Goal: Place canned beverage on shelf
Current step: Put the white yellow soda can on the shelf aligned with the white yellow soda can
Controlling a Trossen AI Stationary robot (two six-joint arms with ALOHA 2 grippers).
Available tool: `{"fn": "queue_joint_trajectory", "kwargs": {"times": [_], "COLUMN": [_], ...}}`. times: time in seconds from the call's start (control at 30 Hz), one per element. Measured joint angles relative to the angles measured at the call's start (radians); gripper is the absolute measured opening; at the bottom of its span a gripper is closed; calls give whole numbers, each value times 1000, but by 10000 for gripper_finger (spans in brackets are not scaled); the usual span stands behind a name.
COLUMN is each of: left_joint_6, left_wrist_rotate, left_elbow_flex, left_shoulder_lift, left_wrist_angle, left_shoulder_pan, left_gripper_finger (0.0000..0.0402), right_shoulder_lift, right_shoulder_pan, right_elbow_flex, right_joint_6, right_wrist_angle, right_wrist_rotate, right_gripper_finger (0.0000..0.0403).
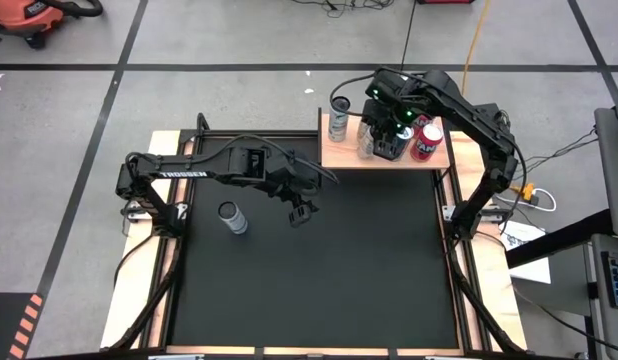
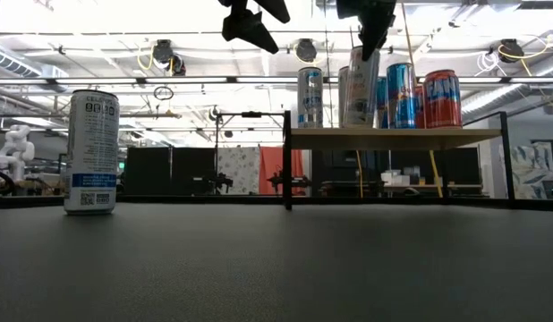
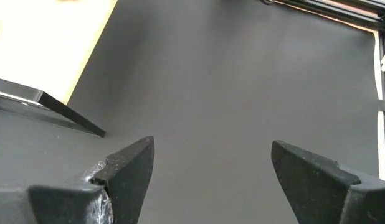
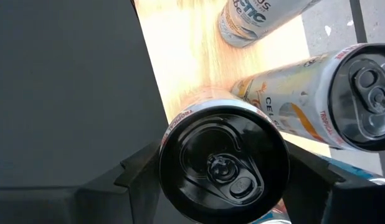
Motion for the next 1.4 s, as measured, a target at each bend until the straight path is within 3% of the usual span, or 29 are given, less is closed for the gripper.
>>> {"fn": "queue_joint_trajectory", "kwargs": {"times": [1.2,1.3,1.4], "left_joint_6": [3,3,3], "left_wrist_rotate": [-6,-6,-7], "left_elbow_flex": [0,0,0], "left_shoulder_lift": [0,0,0], "left_wrist_angle": [0,-1,-4], "left_shoulder_pan": [0,0,0], "left_gripper_finger": [322,322,322], "right_shoulder_lift": [-2,-2,-2], "right_shoulder_pan": [-6,-11,-10], "right_elbow_flex": [0,0,2], "right_joint_6": [134,148,138], "right_wrist_angle": [0,0,3], "right_wrist_rotate": [-4,25,127], "right_gripper_finger": [245,261,281]}}
